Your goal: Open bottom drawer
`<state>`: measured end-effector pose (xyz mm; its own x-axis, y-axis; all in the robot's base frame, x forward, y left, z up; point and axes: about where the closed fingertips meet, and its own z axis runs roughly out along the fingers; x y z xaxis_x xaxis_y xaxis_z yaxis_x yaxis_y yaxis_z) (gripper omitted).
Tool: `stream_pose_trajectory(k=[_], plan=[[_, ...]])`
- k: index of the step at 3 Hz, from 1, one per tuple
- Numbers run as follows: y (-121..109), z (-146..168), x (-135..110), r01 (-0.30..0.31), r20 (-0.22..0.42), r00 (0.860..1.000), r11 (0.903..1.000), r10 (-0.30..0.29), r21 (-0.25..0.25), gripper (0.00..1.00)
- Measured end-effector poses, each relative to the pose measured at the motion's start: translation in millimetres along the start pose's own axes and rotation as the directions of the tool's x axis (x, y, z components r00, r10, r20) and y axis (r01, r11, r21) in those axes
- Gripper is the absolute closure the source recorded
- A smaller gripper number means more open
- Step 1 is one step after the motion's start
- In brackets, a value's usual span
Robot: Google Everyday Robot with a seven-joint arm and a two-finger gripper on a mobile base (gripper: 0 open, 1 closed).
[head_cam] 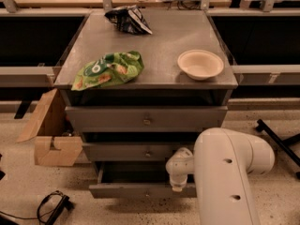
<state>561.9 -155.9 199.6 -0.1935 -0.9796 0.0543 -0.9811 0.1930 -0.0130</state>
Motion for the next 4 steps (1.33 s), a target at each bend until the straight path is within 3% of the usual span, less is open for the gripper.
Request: stream_pose_trajectory(k=[1, 4], plan=[[0.1, 0.1, 0.0, 0.0, 0.0, 1.0, 1.0, 0.0, 0.0, 0.83], [0.2, 0.2, 0.0, 0.0, 0.0, 1.0, 1.0, 0.0, 0.0, 0.13]])
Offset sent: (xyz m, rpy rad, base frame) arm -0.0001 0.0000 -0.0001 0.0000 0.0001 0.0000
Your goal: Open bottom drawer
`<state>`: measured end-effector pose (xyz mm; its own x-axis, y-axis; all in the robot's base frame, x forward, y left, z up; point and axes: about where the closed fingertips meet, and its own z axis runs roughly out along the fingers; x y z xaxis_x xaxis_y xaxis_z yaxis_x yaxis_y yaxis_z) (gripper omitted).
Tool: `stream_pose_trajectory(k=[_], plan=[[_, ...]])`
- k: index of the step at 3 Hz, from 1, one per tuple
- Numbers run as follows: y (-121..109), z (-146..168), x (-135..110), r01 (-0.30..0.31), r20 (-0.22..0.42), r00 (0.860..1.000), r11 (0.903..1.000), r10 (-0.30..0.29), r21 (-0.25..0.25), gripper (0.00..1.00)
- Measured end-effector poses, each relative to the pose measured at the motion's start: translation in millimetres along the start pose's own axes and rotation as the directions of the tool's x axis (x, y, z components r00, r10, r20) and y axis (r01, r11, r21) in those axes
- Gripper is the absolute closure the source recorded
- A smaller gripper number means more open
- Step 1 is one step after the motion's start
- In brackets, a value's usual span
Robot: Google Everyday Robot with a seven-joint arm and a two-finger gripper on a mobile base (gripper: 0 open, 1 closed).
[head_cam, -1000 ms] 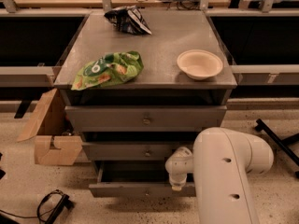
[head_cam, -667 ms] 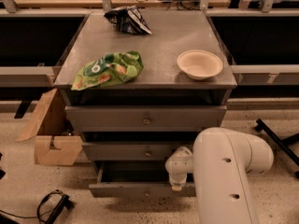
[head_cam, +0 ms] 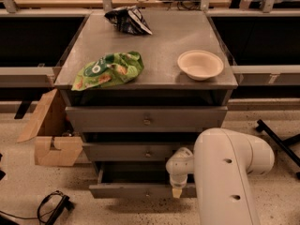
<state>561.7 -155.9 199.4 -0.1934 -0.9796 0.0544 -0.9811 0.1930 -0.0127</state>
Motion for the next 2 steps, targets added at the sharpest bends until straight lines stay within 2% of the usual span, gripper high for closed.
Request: stream_pose_trajectory(k=[1, 2], plan=[[0.0, 0.0, 0.0, 0.0, 0.0, 1.0, 1.0, 0.0, 0.0, 0.0], [0.0, 0.0, 0.0, 0.0, 0.0, 1.0, 1.0, 0.0, 0.0, 0.0]])
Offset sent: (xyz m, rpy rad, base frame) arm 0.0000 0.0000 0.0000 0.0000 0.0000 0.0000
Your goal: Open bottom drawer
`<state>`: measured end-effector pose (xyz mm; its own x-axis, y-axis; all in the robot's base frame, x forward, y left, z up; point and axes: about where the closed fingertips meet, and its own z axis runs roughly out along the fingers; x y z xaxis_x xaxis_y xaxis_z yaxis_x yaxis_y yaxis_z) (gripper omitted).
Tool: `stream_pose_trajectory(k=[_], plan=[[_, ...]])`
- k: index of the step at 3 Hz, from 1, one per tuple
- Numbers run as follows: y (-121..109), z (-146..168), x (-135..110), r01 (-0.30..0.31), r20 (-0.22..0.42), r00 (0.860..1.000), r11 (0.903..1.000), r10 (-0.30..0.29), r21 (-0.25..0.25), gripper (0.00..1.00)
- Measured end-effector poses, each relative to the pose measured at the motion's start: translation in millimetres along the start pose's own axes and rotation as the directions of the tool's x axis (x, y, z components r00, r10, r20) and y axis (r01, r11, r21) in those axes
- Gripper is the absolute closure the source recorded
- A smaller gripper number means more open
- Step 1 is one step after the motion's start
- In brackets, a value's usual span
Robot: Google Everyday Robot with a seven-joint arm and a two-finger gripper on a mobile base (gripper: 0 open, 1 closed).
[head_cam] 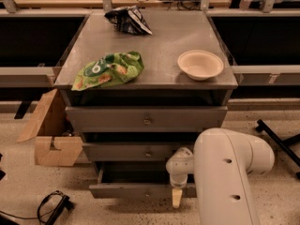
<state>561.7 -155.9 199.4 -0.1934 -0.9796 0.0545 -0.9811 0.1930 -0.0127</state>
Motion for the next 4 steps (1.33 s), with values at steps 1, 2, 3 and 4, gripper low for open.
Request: stream_pose_trajectory(k=[1, 2, 3, 4], plan=[[15.1, 7.9, 2.3, 0.004, 0.009, 1.0, 0.9999, -0.004, -0.012, 0.0], [52.2, 20.4, 10.5, -0.004, 0.023, 1.0, 0.9991, 0.005, -0.043, 0.18], [80.1, 24.8, 17.2, -0.021, 0.016, 1.0, 0.9967, 0.023, -0.078, 0.42], [75.0, 16.3, 12.0, -0.017, 0.022, 1.0, 0.9976, 0.018, -0.067, 0.65]])
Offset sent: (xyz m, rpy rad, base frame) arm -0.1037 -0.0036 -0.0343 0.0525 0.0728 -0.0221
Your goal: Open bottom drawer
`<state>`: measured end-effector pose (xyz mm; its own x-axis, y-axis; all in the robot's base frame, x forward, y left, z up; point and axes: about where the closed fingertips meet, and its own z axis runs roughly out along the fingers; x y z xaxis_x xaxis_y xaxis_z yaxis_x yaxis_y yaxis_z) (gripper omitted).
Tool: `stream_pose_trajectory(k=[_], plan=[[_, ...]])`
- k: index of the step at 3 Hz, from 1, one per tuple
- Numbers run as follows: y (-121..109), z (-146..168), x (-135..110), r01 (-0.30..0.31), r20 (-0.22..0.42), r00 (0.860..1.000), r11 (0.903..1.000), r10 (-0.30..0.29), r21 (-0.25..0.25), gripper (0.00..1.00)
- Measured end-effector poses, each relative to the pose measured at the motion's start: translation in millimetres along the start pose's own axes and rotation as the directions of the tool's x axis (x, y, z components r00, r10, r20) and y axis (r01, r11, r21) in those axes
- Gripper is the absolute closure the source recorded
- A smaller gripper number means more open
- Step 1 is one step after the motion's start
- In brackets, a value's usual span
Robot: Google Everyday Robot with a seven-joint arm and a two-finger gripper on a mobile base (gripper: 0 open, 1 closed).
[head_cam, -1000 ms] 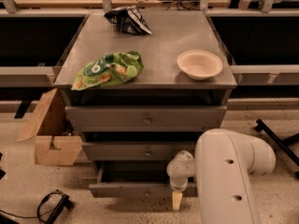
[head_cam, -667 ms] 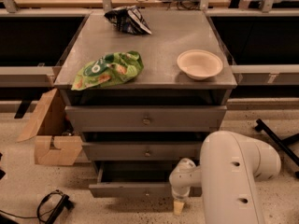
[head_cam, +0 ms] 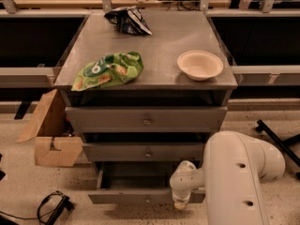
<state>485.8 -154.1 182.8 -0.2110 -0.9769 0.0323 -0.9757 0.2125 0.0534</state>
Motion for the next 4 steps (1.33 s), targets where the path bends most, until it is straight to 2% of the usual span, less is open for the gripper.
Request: stream_pose_trajectory(k=[1, 2, 4], plan=[[-1.9, -4.7, -1.8, 0.002, 0.0, 1.0, 1.0, -0.002, 0.002, 0.87], [-4.4, -8.4, -1.9, 0.0, 0.0, 1.0, 1.0, 0.0, 0.004, 1.0], [-3.8, -10.9, 0.2, -0.007, -0.007, 1.0, 1.0, 0.007, 0.0, 1.0]])
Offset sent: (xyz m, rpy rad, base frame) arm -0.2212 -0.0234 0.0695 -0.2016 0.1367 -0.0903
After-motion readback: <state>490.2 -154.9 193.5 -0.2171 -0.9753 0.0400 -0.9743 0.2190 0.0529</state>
